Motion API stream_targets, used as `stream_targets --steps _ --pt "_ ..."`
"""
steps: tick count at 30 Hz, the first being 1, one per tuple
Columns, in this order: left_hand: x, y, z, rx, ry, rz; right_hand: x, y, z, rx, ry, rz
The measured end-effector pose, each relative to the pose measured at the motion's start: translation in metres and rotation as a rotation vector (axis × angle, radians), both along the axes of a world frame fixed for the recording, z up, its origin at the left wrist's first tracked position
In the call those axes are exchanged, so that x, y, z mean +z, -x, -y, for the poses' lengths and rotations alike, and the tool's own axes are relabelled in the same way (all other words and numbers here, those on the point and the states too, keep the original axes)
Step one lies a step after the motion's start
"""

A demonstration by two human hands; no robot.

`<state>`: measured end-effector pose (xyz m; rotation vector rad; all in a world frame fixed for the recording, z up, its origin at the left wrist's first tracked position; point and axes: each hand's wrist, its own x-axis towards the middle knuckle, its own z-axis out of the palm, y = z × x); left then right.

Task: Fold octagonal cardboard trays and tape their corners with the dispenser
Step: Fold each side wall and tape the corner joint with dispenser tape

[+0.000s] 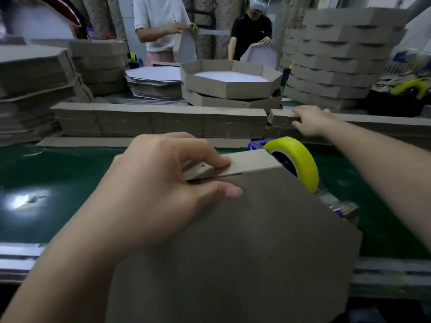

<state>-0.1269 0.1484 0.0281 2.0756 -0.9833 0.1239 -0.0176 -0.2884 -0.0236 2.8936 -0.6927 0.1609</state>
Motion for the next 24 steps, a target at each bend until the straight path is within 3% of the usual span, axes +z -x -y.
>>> stream_targets --steps 3,8,11,14,16,19,22,24 --pt "0.008 -0.008 0.006 0.040 0.000 -0.049 -0.005 -0.009 0.005 -0.014 0.019 -0.017" --pt "0.012 -0.015 0.014 0.074 -0.010 -0.106 -0.012 -0.014 0.012 0.058 0.118 0.200" --pt "0.012 -0.016 0.015 0.078 -0.017 -0.114 -0.011 -0.014 0.019 0.046 0.115 0.136" --pt "0.013 -0.016 0.015 0.081 -0.027 -0.094 -0.012 -0.013 0.025 0.041 0.287 0.020" --pt "0.012 -0.016 0.014 0.079 -0.022 -0.079 -0.013 -0.010 0.026 0.064 0.361 0.056" --pt "0.009 -0.016 0.012 0.074 0.008 -0.062 -0.009 0.000 0.022 0.190 0.205 0.219" --pt "0.005 -0.017 0.010 0.076 0.014 -0.037 0.007 0.021 0.004 0.367 0.031 0.249" --pt "0.005 -0.014 0.008 0.066 0.014 -0.023 0.018 0.040 -0.015 0.441 0.026 0.252"
